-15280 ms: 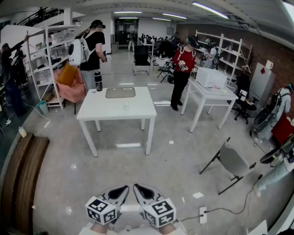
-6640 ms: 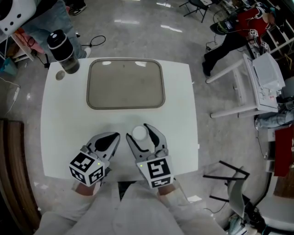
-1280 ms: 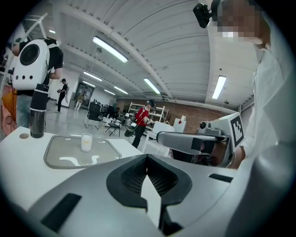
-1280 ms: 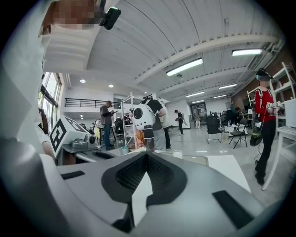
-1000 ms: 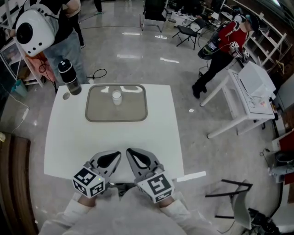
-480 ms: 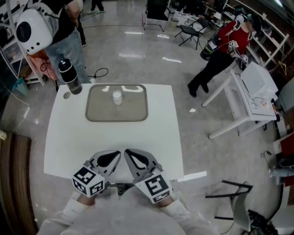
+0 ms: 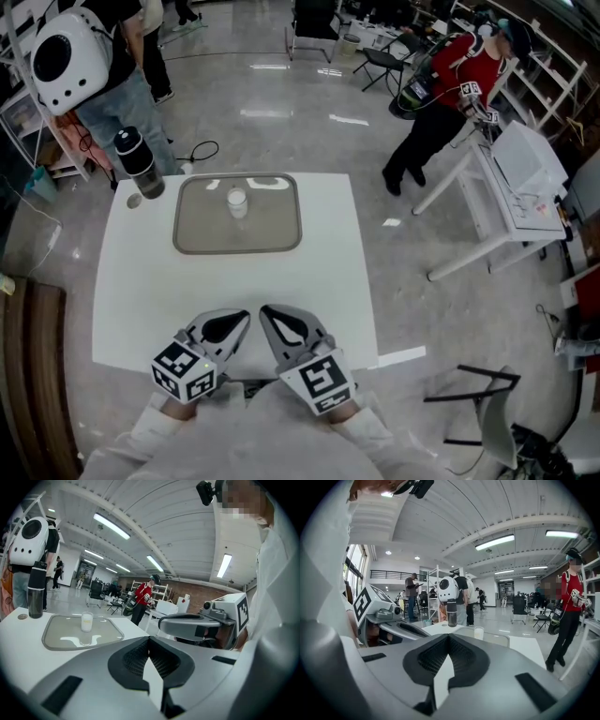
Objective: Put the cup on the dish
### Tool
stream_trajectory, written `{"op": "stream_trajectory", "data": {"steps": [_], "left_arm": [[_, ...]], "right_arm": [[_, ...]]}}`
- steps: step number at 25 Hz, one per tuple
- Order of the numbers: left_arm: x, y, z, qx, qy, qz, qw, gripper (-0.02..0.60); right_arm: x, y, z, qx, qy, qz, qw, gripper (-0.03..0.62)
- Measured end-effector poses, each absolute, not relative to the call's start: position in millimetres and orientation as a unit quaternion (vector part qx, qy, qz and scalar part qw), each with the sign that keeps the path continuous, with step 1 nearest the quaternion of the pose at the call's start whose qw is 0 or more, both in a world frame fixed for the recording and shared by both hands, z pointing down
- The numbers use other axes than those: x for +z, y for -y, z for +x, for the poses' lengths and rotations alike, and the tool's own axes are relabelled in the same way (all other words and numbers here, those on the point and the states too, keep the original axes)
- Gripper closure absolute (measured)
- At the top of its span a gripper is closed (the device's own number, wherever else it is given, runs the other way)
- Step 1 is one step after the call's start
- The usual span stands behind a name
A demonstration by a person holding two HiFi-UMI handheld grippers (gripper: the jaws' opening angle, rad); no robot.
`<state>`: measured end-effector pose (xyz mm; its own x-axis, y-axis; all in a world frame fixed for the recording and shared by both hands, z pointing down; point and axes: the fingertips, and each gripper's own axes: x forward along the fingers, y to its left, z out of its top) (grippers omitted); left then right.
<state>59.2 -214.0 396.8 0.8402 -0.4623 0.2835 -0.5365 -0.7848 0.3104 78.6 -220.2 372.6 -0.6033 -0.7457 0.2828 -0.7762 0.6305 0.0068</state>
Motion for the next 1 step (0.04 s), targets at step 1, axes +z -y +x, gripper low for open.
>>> {"op": "stream_trajectory", "data": {"steps": [1], "left_arm": [[398.0,213.4,60.7,0.098,0.263,0.94,0.193,0.586]], "right_arm": [[373.8,220.3,79.6,0.059,0.893,0.426,0.133,0.582]]}}
